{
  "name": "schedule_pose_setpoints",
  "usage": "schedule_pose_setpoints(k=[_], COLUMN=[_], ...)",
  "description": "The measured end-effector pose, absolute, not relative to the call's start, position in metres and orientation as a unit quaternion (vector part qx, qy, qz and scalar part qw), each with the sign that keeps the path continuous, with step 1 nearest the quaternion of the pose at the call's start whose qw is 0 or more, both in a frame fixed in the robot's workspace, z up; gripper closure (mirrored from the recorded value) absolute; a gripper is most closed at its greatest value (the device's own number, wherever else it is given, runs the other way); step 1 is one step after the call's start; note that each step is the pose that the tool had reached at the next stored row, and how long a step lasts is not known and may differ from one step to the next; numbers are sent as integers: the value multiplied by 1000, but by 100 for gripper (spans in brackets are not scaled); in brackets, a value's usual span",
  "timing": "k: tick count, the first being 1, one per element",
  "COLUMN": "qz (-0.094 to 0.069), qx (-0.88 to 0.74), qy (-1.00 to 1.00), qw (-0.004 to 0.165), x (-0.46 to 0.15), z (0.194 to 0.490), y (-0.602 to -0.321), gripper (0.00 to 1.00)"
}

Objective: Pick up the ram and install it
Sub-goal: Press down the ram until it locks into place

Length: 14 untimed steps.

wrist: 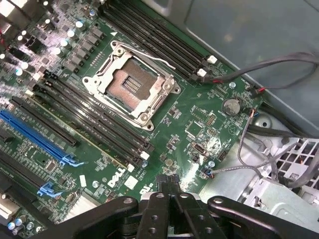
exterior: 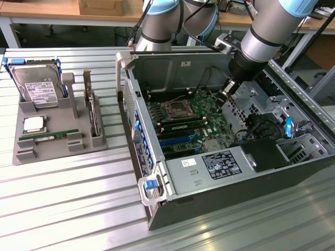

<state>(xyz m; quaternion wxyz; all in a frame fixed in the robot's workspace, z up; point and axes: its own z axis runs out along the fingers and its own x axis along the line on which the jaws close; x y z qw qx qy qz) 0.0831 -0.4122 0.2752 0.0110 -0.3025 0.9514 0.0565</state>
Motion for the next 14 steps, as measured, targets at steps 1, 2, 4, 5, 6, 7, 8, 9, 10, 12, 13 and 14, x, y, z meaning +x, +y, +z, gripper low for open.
schedule_pose_setpoints(k=[1,2,4,5,6,7,8,9,10,12,13,14], qz=[56,56,56,56,56,56,56,55,55,55,54,54], qx=[-295,-288,-272,-266,-259,-252,-243,-234,-217,-188,-174,-160], qy=[954,956,961,962,964,966,968,971,975,980,983,985], qw=[11,12,13,13,14,14,14,15,16,18,18,19], x=[83,83,83,83,83,83,83,83,83,83,83,83], z=[275,275,275,275,275,275,275,275,275,275,275,275], y=[-412,-412,-412,-412,-412,-412,-412,-412,-412,-412,-412,-412], gripper=[90,90,90,90,90,90,90,90,90,90,90,90])
